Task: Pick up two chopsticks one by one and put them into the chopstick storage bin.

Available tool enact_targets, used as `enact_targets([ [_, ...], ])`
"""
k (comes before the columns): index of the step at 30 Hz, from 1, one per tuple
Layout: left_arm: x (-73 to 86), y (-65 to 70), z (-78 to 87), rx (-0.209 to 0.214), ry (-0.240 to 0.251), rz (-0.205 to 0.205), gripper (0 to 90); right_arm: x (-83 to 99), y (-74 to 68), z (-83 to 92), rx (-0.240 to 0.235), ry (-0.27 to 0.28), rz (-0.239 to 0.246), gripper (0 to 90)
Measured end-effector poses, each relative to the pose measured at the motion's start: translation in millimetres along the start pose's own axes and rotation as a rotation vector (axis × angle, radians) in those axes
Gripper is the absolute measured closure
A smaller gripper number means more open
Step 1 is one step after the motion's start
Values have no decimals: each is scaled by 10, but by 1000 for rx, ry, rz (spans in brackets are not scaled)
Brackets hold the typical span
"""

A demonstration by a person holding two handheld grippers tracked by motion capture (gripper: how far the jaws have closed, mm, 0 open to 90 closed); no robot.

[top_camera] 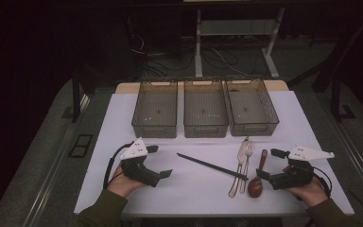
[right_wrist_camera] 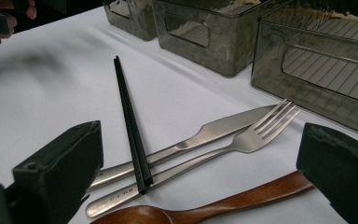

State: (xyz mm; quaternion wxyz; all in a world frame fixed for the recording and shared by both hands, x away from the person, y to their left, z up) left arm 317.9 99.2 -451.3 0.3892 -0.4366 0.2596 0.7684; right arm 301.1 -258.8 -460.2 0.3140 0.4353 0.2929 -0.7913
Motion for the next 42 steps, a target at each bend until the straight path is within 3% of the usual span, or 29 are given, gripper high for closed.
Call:
enact_targets([
  [14,67,24,6,-5,-12,16,0,-50,59,30,4,12,0,1],
  [28,88,31,75,-24,16,26,0,-178,34,42,10,16,19,1],
  [42,122,-9,72,-36,19,31,0,-247,-34,-85,-42,3,30,1],
])
Point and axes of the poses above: each handheld gripper's, and its own axes: z roughly backward along the jaws, x roughly out of its underside, y roughly to its right, the point moved 8 cm from there along -z, roughly forward along the jaws, and after that the axes turned 5 degrees about -x, right-handed, at the moved point
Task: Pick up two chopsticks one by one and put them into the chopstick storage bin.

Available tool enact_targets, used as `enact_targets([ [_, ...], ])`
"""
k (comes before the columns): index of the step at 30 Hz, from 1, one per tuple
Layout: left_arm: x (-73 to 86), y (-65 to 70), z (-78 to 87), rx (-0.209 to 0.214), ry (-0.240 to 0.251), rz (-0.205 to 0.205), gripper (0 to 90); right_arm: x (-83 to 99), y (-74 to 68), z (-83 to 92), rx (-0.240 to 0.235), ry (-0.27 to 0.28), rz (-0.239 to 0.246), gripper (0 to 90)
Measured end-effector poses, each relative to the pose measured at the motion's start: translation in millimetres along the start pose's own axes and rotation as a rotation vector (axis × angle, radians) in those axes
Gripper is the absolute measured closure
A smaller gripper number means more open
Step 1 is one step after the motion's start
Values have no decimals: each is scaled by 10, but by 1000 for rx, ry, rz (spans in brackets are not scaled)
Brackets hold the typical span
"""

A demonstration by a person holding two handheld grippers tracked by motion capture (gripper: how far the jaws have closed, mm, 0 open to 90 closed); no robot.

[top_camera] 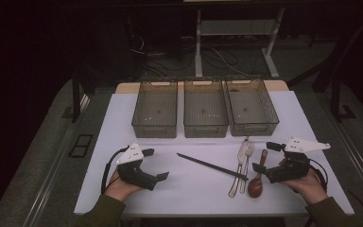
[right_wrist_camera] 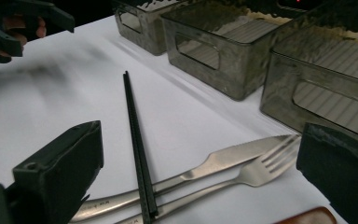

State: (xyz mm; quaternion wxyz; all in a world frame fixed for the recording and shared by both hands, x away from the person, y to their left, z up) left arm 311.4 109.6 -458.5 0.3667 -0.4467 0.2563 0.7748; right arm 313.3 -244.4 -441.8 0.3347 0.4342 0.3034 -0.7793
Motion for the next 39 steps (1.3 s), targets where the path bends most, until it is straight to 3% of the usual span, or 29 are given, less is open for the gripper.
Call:
enact_targets([
  [9,10,-18,3,-16,-4,-11,0,-38,-27,-105,-12,-25,16,2],
  [25,11,21,-3,0,0,-12,0,-108,-95,-373,-46,-71,50,3],
  [39,12,29,-9,10,1,-13,0,-94,-166,-695,-77,-165,85,4],
])
Point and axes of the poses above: each handheld gripper's, and its own axes: z roughly backward along the jaws, x roughly out of its underside, y roughly to its right, the point moved 8 cm from there along -z, roughly forward along the jaws, and after that the axes turned 5 degrees about -x, right-handed, at the moved point
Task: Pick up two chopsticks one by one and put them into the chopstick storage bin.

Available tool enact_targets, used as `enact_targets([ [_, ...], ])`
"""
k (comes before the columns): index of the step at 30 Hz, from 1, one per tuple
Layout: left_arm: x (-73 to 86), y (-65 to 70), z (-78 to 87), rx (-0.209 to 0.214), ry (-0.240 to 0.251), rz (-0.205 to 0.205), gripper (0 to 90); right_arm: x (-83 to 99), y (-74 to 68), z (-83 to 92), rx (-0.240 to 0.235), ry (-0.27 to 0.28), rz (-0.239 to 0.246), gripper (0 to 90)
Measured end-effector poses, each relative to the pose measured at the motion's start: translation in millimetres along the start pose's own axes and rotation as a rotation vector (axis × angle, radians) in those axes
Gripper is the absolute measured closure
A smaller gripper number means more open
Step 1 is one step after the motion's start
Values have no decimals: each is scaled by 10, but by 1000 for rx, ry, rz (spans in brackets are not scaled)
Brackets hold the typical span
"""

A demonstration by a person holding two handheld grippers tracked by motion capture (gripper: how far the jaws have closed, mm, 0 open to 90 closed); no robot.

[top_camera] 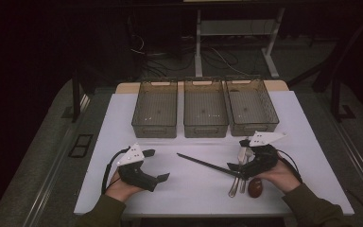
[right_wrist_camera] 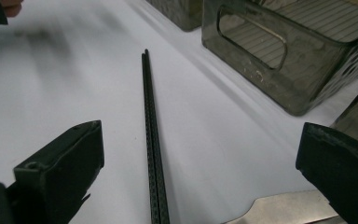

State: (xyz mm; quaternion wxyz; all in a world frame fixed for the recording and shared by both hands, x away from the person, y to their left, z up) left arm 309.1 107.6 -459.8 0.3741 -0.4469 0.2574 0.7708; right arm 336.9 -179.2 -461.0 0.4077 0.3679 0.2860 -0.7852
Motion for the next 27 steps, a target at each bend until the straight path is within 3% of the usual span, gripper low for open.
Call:
enact_targets([
  [5,6,12,-4,2,-3,-4,0,41,10,-27,1,-28,-12,5],
  [6,7,15,-5,3,-4,-7,0,61,5,-25,-17,-37,-8,160],
  [13,18,16,-11,6,-9,-5,0,121,-6,-64,-37,-85,-2,239],
  [15,22,19,-12,7,-9,-4,0,151,-10,-74,-55,-113,-1,313],
  [23,31,26,-17,11,-14,-6,0,185,-42,-93,-83,-141,5,469],
  [27,32,29,-19,14,-14,-6,0,229,-53,-110,-115,-177,4,604],
])
Point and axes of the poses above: each handheld gripper's, and its own axes: z roughly backward along the jaws, x roughly out of its underside, y roughly to its right, the point moved 8 cm from there along -z, roughly forward along the jaws, and after that the axes turned 5 degrees about -x, right-handed, at the moved point
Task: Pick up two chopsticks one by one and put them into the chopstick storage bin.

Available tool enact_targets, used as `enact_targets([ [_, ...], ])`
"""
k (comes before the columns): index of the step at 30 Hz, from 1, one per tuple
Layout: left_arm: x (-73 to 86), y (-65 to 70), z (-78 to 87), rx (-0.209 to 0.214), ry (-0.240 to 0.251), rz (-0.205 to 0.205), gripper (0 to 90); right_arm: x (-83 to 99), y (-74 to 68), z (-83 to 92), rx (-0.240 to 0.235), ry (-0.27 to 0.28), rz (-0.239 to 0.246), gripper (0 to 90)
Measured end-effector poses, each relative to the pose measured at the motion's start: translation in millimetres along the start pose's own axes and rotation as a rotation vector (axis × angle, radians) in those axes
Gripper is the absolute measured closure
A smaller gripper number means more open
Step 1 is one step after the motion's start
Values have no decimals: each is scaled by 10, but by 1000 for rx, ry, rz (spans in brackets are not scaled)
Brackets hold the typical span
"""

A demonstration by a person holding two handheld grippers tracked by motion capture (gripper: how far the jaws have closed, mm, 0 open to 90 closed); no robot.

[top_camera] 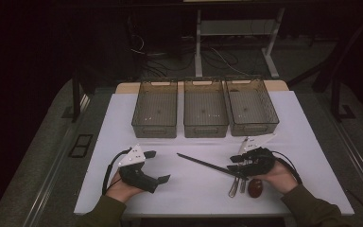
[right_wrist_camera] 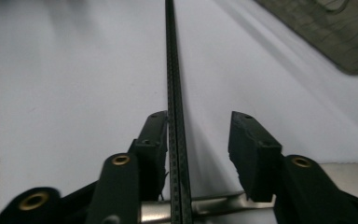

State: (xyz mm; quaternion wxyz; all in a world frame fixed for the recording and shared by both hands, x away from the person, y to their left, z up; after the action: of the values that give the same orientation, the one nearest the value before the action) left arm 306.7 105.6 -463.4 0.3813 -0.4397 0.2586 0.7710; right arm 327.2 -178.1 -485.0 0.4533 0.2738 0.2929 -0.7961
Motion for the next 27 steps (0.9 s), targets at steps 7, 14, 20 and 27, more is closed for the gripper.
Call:
enact_targets([
  [7,7,6,-9,3,-4,-3,0,34,-39,-47,-10,-42,14,726],
  [14,13,7,-14,4,-8,-4,0,43,-42,-65,-2,-51,18,776],
  [20,14,9,-17,4,-9,-4,0,48,-44,-79,1,-55,19,776],
  [27,16,12,-20,6,-9,-5,0,61,-41,-94,6,-67,19,780],
])
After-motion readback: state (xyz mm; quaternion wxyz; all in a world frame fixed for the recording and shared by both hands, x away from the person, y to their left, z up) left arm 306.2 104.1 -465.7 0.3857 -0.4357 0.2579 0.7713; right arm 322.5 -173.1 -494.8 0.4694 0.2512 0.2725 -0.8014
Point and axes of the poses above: each handheld gripper's, and its own axes: z roughly backward along the jaws, x roughly out of its underside, y roughly to its right, the point moved 8 cm from there along -z, roughly forward along the jaws, and after that the axes turned 5 degrees about -x, right-handed, at the moved point
